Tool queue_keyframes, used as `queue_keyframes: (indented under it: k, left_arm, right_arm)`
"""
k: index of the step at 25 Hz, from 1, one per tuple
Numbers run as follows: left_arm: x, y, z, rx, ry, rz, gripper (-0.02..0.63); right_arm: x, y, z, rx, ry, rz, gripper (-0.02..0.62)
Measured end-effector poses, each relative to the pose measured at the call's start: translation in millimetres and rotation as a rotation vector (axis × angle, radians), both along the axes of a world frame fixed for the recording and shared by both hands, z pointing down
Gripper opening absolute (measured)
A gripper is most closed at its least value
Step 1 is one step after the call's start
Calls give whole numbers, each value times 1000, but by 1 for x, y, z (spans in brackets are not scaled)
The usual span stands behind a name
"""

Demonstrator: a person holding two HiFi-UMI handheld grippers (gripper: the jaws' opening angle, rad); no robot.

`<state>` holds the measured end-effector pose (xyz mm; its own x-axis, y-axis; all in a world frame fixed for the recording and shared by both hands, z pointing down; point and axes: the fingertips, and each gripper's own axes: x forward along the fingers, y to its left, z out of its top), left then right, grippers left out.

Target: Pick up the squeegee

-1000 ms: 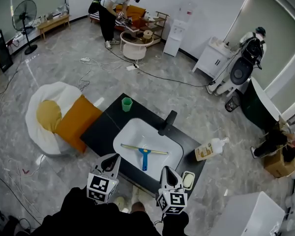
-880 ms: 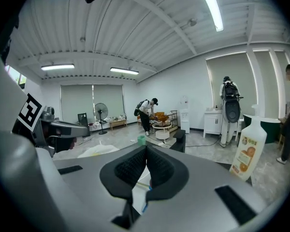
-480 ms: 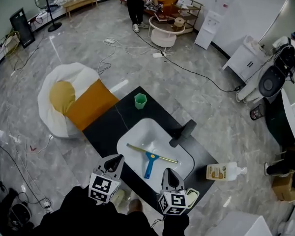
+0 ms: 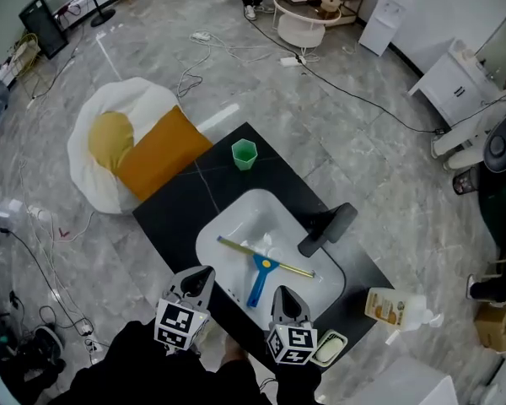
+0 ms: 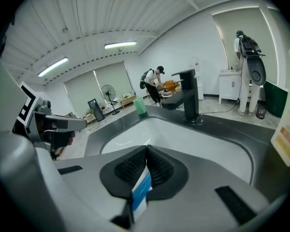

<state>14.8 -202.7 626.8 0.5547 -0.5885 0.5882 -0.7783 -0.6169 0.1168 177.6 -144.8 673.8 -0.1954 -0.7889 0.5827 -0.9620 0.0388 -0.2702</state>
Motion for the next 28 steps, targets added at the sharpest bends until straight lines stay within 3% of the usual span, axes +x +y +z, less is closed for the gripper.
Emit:
queue_keyframes:
  k: [8, 9, 10, 11, 20, 28]
  left_arm:
    - [0, -12, 29, -41, -27, -23, 25]
    - [0, -14, 31, -46, -29, -26, 25]
    - [0, -16, 34, -52, -31, -27, 25]
    - [0, -17, 36, -59, -33, -28, 25]
    - [5, -26, 53, -108, -40, -23, 25]
    - [-4, -33, 69, -132, -45, -45, 25]
  right_arm:
    - [-3, -16, 51, -125, -87, 0, 18]
    - [-6, -18, 55, -139, -106, -8, 45]
    - [-9, -19, 60, -155, -127, -15, 153]
    - [-11, -20, 66, -173, -145, -17, 184]
    - [-22, -22, 130, -374, -247, 28, 281]
    - [-33, -24, 162, -463, -237, 21, 308]
